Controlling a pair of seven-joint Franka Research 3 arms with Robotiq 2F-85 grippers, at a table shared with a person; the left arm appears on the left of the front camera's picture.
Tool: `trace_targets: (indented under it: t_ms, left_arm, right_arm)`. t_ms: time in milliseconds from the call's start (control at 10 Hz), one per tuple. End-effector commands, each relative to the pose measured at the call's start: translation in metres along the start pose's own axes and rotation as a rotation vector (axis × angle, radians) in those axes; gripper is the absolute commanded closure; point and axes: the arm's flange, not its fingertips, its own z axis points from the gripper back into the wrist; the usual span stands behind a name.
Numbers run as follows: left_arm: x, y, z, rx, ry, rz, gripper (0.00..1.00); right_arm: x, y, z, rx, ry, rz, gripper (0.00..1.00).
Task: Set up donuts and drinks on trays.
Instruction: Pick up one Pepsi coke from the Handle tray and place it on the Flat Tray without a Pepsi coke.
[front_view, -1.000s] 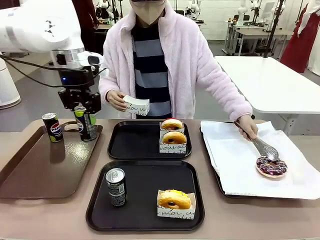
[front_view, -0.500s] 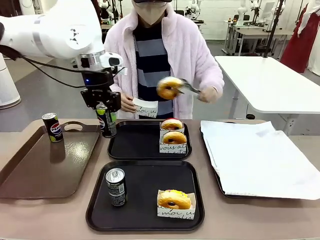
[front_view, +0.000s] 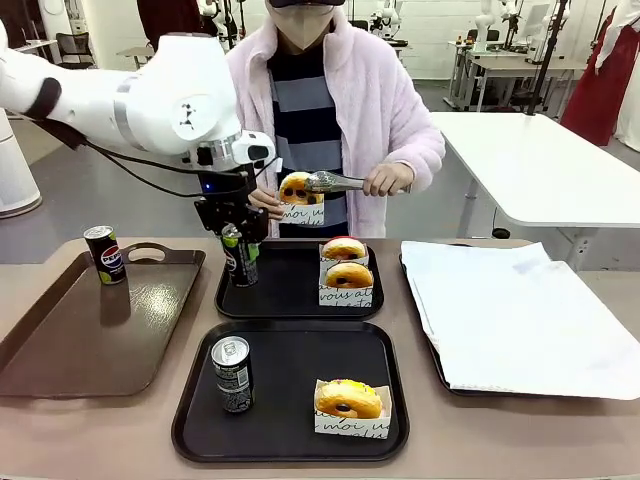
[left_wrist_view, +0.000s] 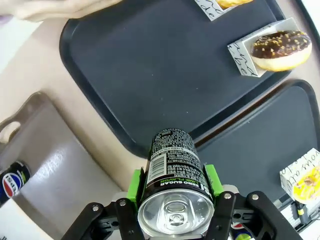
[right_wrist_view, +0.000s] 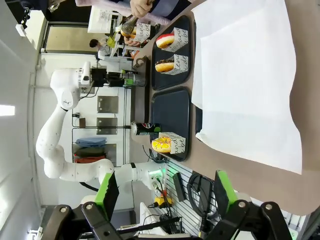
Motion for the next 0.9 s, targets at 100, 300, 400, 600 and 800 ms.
trace_targets:
  t_ms: [100,300,400,600,800]
  left_arm:
    - [-0.036,0.011,0.030,-0.024,0.110,-0.053,0.42]
    - [-0.122,0.042,0.079,-0.004,0.127,-0.201,0.42]
    - [-0.161,0.058,0.087,-0.033,0.139,-0.224,0.42]
    - [-0.198,0.081,0.090,-0.062,0.099,-0.183,0.42]
    - [-0.206,0.086,0.089,-0.050,0.088,-0.132,0.42]
  right_arm:
    - [0.001,0.000,0.001,0.020,-0.007,0.017,0.00]
    - [0.001,0.000,0.001,0.020,-0.007,0.017,0.00]
    - [0.001,0.000,0.001,0.020,-0.007,0.017,0.00]
    - [0.001,0.000,0.001,0.020,-0.007,0.017,0.00]
    - [0.001,0.000,0.001,0.020,-0.007,0.017,0.00]
